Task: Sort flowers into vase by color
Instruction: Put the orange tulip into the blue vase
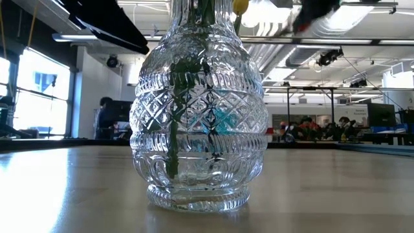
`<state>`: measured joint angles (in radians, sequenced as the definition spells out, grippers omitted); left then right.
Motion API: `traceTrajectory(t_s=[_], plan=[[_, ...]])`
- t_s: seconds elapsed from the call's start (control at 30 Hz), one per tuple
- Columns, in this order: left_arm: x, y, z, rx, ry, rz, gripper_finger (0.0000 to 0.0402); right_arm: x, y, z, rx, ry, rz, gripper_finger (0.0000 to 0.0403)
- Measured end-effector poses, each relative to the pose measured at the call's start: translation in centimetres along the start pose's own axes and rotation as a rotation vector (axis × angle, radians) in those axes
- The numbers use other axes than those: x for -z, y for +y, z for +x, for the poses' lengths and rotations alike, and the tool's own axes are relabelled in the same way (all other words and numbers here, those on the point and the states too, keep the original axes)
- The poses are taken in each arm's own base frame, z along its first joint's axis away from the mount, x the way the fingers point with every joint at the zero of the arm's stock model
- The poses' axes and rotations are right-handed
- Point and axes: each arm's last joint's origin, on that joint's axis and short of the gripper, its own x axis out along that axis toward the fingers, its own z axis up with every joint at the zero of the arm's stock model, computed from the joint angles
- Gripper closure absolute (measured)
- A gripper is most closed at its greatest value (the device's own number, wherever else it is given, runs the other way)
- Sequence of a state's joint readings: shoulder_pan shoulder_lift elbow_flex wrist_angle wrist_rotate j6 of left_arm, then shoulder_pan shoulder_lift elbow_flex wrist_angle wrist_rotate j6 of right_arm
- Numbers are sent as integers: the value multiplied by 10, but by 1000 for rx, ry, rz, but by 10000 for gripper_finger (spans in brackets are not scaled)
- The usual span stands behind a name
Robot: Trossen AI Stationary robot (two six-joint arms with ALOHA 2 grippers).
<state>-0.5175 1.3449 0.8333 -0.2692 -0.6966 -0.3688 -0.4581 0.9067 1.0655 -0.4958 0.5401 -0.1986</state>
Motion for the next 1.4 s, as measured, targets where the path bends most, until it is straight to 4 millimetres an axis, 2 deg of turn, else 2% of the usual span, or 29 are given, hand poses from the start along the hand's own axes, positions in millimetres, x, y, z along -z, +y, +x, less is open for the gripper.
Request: traceTrajectory(t_s=[0.1, 0.2, 0.33, 0.47, 0.77, 1.03, 1.2, 1.4], plan=[[-1, 0, 0, 2, -5, 1, 204, -33, -3, -38, -20, -92, -192, 336], [-1, 0, 0, 2, -5, 1, 204, -56, 1, -64, -49, -165, -415, 336], [-1, 0, 0, 2, -5, 0, 204, -79, 15, -80, -43, -229, -740, 336], [-1, 0, 0, 2, -4, 0, 204, -101, 34, -87, -70, -305, -919, 336], [0, 0, 0, 6, -2, 1, 204, -144, 56, -108, -5, -363, -1052, 336], [0, 0, 0, 6, -2, 1, 204, -167, 79, -122, -82, -472, -1046, 336], [0, 0, 0, 6, -2, 1, 204, -164, 91, -112, -145, -453, -1004, 336], [0, 0, 0, 7, -2, 0, 204, -152, 102, -79, -181, -357, -982, 336]])
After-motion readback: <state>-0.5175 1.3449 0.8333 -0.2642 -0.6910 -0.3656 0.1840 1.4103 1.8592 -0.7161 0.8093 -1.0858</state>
